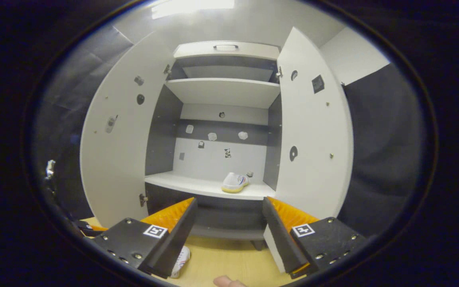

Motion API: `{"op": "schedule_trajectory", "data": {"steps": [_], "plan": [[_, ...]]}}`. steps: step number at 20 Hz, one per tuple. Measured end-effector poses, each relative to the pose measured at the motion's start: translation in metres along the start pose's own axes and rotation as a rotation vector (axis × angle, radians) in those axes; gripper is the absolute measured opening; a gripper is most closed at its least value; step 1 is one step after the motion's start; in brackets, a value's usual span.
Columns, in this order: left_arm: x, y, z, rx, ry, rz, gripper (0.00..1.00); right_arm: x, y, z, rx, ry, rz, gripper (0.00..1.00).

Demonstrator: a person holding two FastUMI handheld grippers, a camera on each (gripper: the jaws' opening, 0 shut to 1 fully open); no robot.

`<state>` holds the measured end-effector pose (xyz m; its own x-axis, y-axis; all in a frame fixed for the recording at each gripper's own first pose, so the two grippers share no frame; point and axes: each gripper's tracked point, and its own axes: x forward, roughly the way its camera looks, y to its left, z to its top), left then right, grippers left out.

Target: Grab one shoe with the right hand and put it into the shoe cabinet, grab the other shoe with the left hand and put it into the shoe cabinet; then close the right door with the right hand and the left door with the left hand.

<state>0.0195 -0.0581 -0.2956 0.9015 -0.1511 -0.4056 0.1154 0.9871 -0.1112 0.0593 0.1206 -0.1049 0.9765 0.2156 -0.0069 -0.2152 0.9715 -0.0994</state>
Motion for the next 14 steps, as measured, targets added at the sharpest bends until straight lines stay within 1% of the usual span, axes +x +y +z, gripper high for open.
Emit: {"op": "schedule_trajectory", "data": {"steps": [4,6,8,9,10,12,14], "plan": [[0.027,-0.001,-0.029,-0.004,0.069,0.014,0.98,-0.043,-0.026,-0.035,0.067,0.015,-0.067,0.98],[0.042,0.002,-0.047,-0.027,0.134,0.026,0.98,-0.052,-0.026,-0.049,0.11,0.02,-0.061,0.98],[0.052,-0.001,-0.066,-0.037,0.199,0.02,0.97,-0.062,-0.018,-0.061,0.156,0.026,-0.025,0.98],[0.055,-0.003,-0.077,-0.019,0.233,0.014,0.97,-0.061,-0.012,-0.063,0.158,0.034,-0.002,0.98],[0.06,-0.005,-0.085,0.006,0.244,0.006,0.97,-0.062,-0.011,-0.068,0.141,0.048,0.006,0.98],[0.066,-0.006,-0.098,0.016,0.285,0.022,0.96,-0.059,-0.015,-0.061,0.108,0.032,-0.011,0.98],[0.073,-0.012,-0.104,-0.02,0.302,0.018,0.95,-0.06,-0.021,-0.061,0.072,0.022,-0.043,0.98]]}}
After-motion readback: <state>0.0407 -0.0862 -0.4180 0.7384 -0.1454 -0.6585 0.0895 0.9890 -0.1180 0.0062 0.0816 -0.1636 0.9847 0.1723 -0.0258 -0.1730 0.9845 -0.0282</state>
